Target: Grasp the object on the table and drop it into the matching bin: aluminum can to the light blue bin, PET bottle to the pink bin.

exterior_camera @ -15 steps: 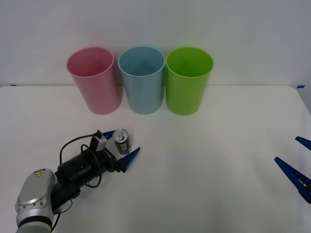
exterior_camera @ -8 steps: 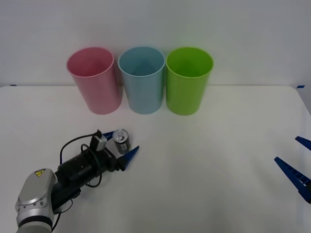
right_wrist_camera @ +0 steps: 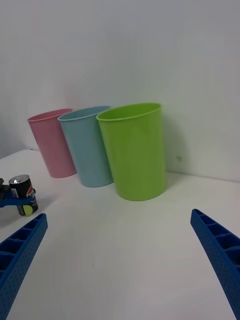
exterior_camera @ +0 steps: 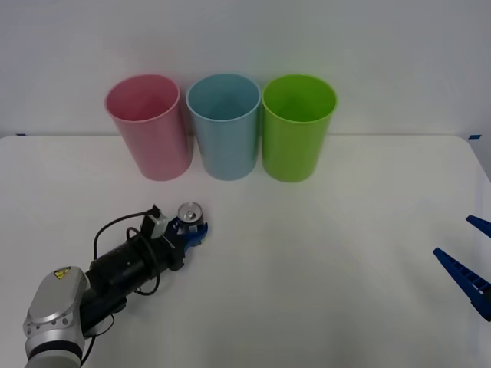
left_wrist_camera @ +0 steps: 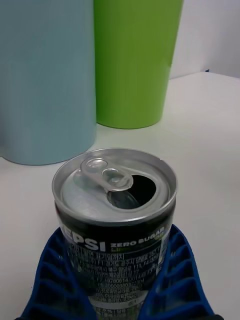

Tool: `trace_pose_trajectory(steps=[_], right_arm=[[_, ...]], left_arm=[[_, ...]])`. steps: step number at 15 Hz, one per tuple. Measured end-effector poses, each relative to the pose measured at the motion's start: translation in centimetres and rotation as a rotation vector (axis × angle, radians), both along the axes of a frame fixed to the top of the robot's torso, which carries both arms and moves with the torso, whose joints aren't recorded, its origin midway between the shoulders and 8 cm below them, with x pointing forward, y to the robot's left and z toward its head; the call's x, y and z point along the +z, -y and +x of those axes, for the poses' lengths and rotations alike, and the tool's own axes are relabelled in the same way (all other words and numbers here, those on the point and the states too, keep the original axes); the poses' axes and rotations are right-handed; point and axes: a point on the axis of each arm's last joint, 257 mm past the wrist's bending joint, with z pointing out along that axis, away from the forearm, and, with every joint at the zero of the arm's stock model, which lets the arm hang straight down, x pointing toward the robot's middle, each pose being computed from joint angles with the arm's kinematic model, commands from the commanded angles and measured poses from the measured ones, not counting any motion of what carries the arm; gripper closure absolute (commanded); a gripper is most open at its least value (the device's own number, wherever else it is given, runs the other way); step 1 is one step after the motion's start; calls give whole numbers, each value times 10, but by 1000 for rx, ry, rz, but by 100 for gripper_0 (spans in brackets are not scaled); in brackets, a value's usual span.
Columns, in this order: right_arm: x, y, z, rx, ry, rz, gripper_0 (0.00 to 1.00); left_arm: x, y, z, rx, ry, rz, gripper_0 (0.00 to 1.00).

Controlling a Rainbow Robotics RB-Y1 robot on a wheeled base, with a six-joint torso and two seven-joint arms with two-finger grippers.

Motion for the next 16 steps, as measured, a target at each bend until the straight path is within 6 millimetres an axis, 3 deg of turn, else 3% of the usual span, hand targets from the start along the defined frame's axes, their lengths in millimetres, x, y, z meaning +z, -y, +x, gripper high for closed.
trace_pose_trajectory(steps=[7,13,16], right_arm=[[0,0,0,0,0,0,0],[0,0,0,0,0,0,0],[0,0,0,0,0,0,0]], left_arm=[[2,-17,-10,13,3,-12,100],[38,-57,-35,47,69,-36,100],[69,-69,-46,71,126,-75,100]])
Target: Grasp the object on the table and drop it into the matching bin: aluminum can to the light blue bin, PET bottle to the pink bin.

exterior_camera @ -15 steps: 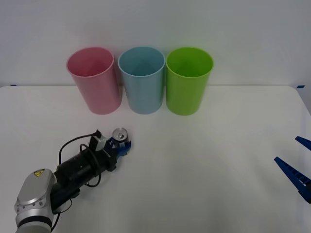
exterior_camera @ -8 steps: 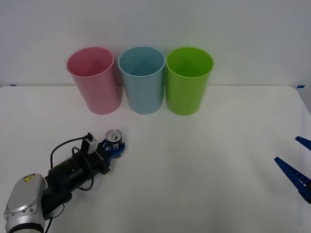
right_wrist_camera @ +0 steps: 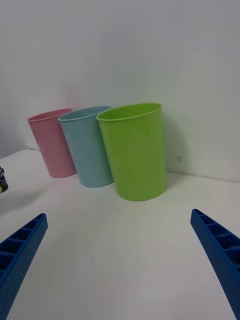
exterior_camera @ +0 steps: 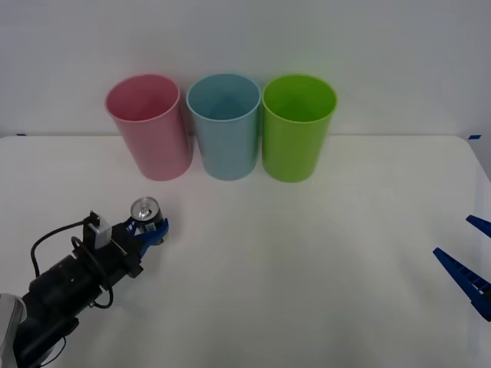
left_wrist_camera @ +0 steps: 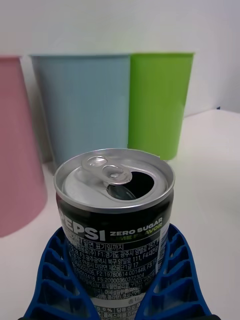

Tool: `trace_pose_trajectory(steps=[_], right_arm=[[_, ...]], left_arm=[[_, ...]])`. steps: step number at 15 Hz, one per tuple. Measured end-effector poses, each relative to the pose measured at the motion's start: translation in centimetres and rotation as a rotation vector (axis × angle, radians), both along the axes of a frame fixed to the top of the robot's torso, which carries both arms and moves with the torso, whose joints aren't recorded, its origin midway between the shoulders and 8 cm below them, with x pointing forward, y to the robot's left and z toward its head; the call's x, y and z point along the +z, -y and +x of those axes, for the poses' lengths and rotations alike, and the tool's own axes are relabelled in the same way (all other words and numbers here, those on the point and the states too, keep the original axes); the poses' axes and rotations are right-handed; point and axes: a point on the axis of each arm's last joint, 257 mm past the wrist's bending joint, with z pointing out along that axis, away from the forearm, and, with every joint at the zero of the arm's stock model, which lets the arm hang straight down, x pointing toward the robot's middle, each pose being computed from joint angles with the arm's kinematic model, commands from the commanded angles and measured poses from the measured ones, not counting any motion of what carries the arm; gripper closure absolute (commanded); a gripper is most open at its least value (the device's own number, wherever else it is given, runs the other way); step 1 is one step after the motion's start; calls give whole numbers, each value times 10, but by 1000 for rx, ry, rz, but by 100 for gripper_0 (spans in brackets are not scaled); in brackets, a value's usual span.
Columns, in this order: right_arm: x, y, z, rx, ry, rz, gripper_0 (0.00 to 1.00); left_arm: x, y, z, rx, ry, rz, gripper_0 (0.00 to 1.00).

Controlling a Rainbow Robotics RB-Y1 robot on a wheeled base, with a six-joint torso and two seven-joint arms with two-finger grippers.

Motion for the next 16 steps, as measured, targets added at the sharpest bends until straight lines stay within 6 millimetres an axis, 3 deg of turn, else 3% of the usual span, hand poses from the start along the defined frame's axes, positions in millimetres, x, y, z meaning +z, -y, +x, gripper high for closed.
trace_pose_trajectory(steps=[9,12,16], right_arm=[[0,0,0,0,0,0,0],[0,0,0,0,0,0,0],[0,0,0,0,0,0,0]], left_arm=[[104,-17,-25,-6,57,-173,100],[140,-18,-9,-2,112,-198,100],[190,-7,31,27,178,-216,100]])
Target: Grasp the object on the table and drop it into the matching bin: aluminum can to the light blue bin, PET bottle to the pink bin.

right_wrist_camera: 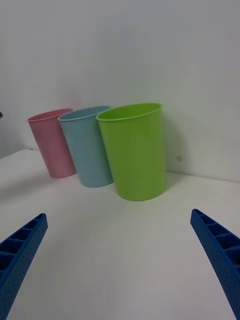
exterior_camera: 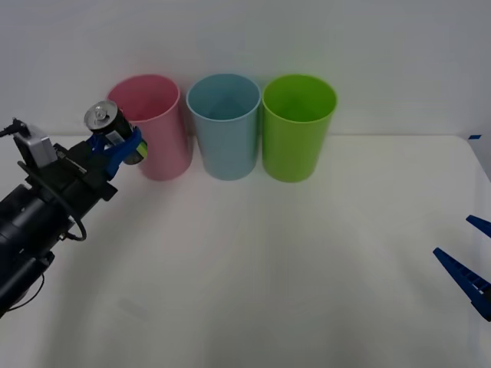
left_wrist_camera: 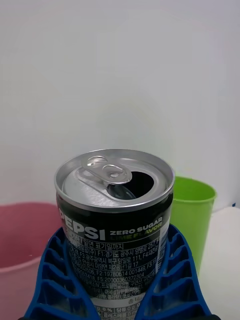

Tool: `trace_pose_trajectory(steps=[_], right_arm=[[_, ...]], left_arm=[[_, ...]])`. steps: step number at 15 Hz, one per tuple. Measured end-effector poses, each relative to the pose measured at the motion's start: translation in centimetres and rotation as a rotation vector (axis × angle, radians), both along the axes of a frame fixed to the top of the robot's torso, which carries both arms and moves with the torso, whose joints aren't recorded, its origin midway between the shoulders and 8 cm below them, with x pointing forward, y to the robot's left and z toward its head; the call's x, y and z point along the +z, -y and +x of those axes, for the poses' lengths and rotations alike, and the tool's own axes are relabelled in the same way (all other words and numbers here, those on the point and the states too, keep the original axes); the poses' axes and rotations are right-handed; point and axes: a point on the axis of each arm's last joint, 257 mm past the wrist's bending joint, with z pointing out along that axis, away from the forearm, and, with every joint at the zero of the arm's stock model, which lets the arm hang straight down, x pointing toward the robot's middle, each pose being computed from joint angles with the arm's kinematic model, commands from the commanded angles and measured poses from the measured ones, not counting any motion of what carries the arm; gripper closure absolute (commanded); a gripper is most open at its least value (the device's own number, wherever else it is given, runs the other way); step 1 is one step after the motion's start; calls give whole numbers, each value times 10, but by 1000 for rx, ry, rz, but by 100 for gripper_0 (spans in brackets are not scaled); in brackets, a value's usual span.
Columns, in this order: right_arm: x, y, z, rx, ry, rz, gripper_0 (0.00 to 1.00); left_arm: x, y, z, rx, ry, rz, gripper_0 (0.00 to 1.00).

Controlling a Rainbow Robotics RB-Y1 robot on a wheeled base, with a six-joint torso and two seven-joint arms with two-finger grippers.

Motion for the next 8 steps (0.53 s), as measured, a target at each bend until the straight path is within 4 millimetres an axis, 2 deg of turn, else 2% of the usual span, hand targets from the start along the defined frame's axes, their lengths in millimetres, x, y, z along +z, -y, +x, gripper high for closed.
trace_pose_trajectory(steps=[2,8], right_arm=[[0,0,0,0,0,0,0],[0,0,0,0,0,0,0]], left_arm=[[23,16,19,-10,21,-17,100],[55,59,94,-65,32,38,100]])
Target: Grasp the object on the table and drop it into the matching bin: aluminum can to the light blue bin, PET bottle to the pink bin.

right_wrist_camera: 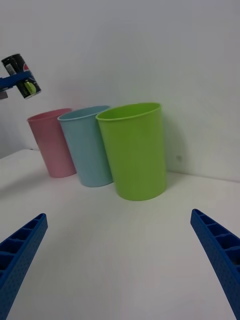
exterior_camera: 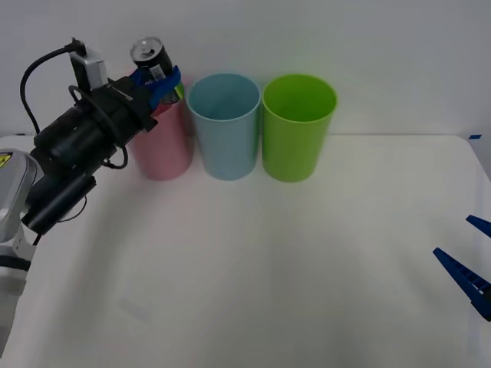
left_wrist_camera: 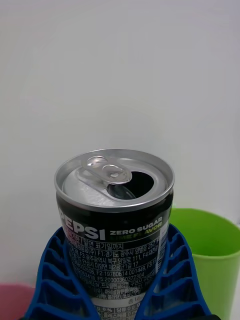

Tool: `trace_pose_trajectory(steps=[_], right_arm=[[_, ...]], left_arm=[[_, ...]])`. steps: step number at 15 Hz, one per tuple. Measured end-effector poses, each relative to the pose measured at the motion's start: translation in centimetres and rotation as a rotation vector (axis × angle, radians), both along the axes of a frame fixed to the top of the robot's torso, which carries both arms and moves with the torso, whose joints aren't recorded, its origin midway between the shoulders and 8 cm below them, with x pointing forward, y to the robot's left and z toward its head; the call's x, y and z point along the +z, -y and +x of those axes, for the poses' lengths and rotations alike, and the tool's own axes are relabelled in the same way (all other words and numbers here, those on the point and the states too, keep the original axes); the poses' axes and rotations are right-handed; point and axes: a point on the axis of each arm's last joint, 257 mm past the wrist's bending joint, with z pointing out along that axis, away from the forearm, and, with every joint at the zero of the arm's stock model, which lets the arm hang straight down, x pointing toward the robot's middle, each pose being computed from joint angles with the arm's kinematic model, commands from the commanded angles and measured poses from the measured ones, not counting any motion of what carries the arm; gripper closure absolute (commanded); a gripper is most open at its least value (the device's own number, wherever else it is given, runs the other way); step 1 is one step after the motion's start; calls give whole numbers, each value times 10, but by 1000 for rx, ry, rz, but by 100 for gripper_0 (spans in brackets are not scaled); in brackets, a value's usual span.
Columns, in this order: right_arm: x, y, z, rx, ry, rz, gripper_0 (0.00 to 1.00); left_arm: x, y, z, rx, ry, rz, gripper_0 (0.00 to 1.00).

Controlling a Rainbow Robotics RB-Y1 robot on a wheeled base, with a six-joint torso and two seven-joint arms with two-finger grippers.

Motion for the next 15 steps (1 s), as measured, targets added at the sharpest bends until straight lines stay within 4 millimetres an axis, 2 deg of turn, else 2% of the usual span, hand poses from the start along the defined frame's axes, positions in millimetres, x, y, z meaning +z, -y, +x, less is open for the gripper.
trace_pose_trajectory(steps=[3,7,11,15], right_arm=[[0,0,0,0,0,0,0],[0,0,0,0,0,0,0],[0,0,0,0,0,0,0],[0,0,0,0,0,0,0]], left_arm=[[12,21,36,-15,-10,49,100],[11,47,69,-28,-44,112,100],[13,63,73,-33,-40,129,100],[13,68,73,-33,-38,127,100]])
